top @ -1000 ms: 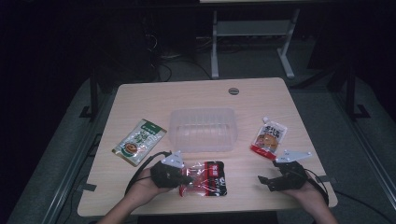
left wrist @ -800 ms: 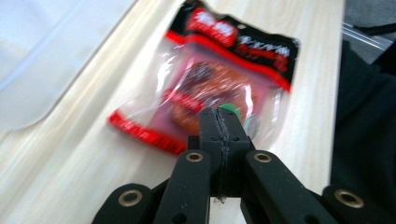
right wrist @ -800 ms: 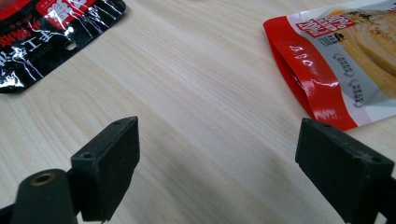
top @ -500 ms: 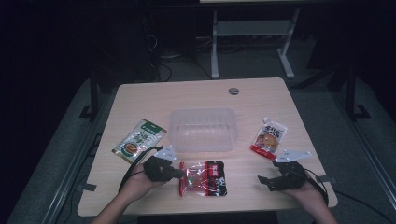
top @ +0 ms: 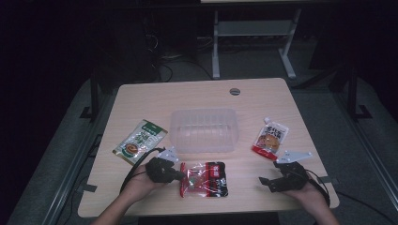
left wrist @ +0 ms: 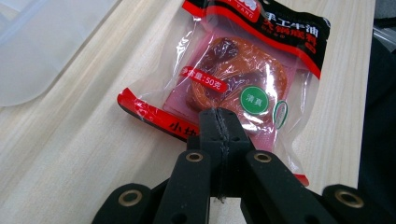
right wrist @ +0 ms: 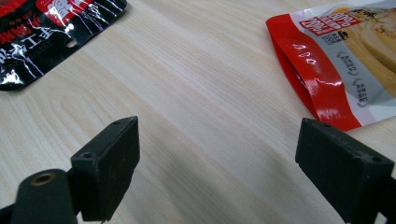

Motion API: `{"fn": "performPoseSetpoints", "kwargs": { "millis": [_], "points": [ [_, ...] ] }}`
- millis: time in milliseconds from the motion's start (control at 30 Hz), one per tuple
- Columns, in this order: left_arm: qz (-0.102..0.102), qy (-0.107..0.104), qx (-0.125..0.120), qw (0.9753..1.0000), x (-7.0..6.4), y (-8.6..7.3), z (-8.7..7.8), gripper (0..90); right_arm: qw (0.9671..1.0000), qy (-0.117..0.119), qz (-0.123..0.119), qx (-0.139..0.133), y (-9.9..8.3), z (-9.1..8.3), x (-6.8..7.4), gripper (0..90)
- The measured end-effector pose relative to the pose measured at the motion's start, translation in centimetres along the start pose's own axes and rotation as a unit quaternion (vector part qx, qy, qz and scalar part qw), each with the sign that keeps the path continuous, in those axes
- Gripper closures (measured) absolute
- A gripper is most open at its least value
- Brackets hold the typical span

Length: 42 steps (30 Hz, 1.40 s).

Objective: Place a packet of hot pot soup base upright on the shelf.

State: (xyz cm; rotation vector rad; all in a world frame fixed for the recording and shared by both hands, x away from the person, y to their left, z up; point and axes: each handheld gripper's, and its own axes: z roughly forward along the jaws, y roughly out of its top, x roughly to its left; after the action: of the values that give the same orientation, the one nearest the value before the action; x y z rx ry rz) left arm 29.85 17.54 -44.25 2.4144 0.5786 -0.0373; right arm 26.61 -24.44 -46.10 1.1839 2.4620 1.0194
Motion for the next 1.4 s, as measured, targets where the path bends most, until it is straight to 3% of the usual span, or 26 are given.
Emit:
{"fn": "performPoseSetpoints", "kwargs": {
  "millis": [200, 333, 567, 600, 867, 1100, 1400],
  "points": [
    [-0.002, -0.003, 0.002, 1.0000, 0.1, -0.1, 0.3, 89.5, 1.0000, 0.000, 0.002, 0.000, 0.0, 0.0, 0.0, 13.3],
    [0.004, 0.000, 0.020, 0.9998, 0.1, -0.1, 0.4, 89.5, 1.0000, -0.001, -0.001, -0.001, 0.0, 0.0, 0.0, 13.3],
    [-0.005, 0.001, 0.023, 0.9997, 0.2, -0.2, 0.7, 89.6, 0.9999, 0.001, 0.003, -0.016, 0.3, -0.5, 0.6, 12.9],
    [-0.004, 0.002, 0.028, 0.9996, 0.2, -0.2, 0.7, 89.6, 0.9997, 0.016, 0.009, -0.019, 0.6, -0.6, 0.9, 13.0],
    [-0.007, 0.005, 0.033, 0.9994, 0.4, -0.3, 0.8, 89.7, 0.9975, 0.061, 0.012, -0.034, 2.2, 0.0, 2.5, 13.3],
    [-0.011, 0.005, 0.029, 0.9995, 0.3, -0.3, 0.9, 89.7, 0.9952, 0.088, 0.002, -0.043, 3.8, 0.8, 4.2, 13.5],
    [-0.011, 0.006, 0.029, 0.9995, 0.3, -0.3, 0.9, 89.7, 0.9903, 0.135, -0.011, -0.031, 5.7, 3.0, 5.9, 13.4]
  ]
}}
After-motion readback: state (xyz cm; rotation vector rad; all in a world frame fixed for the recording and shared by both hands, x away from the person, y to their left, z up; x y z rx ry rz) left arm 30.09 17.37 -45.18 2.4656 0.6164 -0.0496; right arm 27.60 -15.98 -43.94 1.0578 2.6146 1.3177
